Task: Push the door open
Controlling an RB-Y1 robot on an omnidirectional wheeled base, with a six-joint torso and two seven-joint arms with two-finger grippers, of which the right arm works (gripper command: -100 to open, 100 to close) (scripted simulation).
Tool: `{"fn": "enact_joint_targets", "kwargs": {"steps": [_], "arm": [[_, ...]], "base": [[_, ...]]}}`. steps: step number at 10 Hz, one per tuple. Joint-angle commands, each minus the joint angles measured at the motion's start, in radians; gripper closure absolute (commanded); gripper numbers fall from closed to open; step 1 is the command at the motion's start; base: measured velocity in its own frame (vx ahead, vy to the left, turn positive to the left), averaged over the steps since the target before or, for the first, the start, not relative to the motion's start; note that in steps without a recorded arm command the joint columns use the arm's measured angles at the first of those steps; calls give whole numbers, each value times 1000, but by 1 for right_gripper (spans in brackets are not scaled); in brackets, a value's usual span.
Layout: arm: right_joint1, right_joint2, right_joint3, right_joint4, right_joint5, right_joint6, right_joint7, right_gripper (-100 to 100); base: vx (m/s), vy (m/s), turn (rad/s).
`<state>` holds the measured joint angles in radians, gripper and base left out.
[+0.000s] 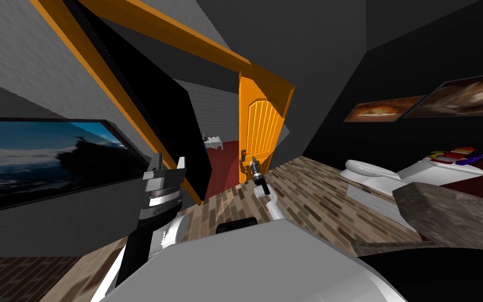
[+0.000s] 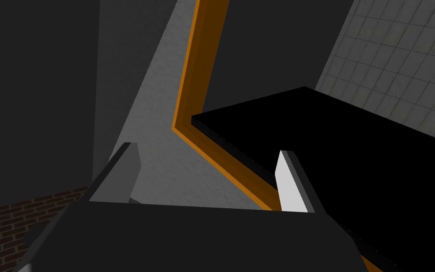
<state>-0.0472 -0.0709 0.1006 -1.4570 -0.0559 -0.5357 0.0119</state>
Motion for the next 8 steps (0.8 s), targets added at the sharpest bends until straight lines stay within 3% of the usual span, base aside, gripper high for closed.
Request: {"fn": "enact_joint_targets", "kwargs": {"steps": [1,2,3,4,5,6,7,8], "arm": [[-17,-3,2,38,-3,4,-5,-100],[-46,-5,9,75,-7,8,-11,-100],[-46,-5,9,90,-7,8,-11,-100],[-73,-6,16,125,-12,12,-17,-100],[-73,-6,16,139,-12,12,-17,-100],[-101,-8,23,180,-16,16,-23,-100],[-101,-8,23,189,-16,16,-23,-100],[-129,-9,30,229,-20,20,-29,-100]], "base": [[39,-49,16],[68,-55,15],[53,-48,13],[45,-55,17],[35,-48,15],[40,-49,15],[41,-48,12],[42,-59,18]]}}
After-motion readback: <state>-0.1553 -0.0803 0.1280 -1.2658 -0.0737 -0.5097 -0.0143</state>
